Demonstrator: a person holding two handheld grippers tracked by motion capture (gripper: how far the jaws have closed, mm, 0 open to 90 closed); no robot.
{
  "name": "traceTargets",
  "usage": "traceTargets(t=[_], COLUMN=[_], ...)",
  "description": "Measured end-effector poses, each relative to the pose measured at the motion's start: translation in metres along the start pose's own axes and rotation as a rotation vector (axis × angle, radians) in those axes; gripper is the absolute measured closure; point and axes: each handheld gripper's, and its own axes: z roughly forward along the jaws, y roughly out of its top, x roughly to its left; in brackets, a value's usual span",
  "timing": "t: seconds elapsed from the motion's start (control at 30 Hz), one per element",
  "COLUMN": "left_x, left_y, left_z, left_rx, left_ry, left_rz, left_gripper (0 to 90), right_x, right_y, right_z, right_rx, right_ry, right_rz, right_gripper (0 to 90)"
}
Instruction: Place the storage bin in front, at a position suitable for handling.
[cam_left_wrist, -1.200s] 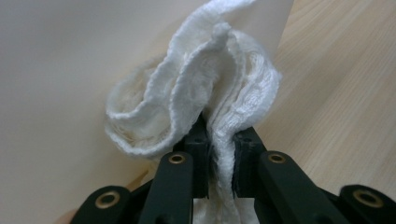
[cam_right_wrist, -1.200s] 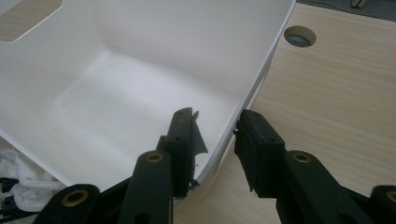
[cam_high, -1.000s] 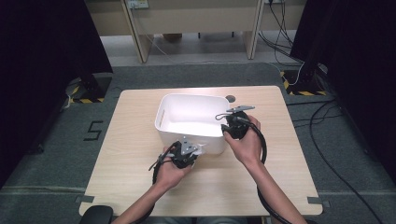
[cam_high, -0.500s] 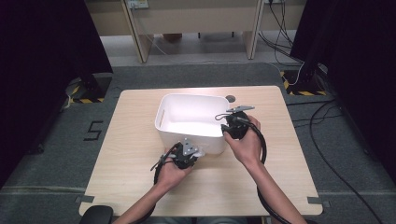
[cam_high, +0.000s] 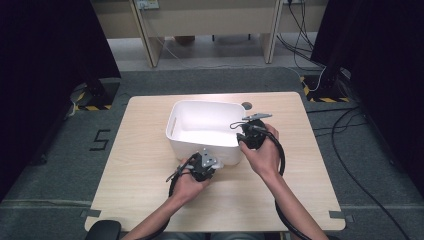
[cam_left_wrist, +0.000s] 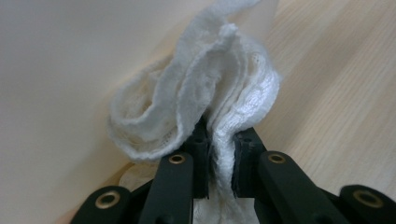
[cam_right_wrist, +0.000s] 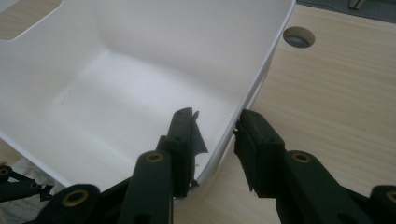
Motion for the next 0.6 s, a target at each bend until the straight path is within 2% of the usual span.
traceTargets(t=[0.23, 0.6], left_x=[-0.0005, -0.0016], left_y=[0.0007, 0.006], left_z=[-0.0004, -0.0081], left_rx=[0.0, -0.039], left_ry=[-0.002, -0.003], left_rz=[-0.004, -0.007], left_gripper=[79.7, 79.8], right_x=[-0.0002, -0.0009], right_y=[0.0001, 0.0], right_z=[0.0001, 0.0002], right_rx=[0.0, -0.001], right_ry=[0.002, 0.004], right_rz=[0.002, 0.003], right_gripper=[67.1, 67.0])
